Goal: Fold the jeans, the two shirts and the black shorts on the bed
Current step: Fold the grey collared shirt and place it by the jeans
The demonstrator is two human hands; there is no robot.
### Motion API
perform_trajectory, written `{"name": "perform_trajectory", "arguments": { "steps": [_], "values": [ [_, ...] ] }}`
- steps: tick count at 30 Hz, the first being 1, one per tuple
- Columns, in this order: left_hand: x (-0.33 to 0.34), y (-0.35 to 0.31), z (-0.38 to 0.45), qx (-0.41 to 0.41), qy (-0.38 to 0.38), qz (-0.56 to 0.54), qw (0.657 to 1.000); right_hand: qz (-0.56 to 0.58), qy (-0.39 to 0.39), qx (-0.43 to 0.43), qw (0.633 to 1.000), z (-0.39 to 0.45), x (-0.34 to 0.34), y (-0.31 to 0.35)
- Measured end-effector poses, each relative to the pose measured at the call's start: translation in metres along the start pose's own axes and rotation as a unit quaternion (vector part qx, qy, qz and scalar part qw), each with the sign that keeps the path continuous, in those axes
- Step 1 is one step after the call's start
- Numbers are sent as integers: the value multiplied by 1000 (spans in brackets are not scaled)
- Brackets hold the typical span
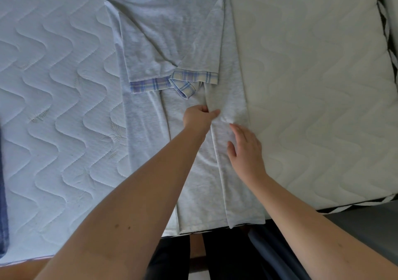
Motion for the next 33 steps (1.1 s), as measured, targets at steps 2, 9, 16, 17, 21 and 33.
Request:
{"name": "perform_trajectory", "arguments": {
  "steps": [2,9,16,17,21,33],
  "values": [
    [0,14,-11,-3,7,3,1000,32,-22,45,998,-4,-4,-5],
    [10,57,-51,-38,48,54,997,248,47,226,941,-20,-15,-29],
    [34,102,-99,-95,158,117,976,237,241,252,907,-54,-18,-42],
    [36,113,-104,-99,156,114,976,243,252,255,901,-61,-16,-46],
    [34,145,-116,-87,81,111,987,282,279,263,879,-90,-6,-53],
    [36,178,-183,-60,92,346,932,334,192,278,880,-152,19,-51]
  ]
}}
Point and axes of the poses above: each hand's wrist, its own z-axis towards the middle knuckle, its own x-axis out of the palm, y = z × x, the point moved 2 cm from there along z, towards the middle knuckle, and after that the axes turned 14 degrees about y, right-handed, at the moved point
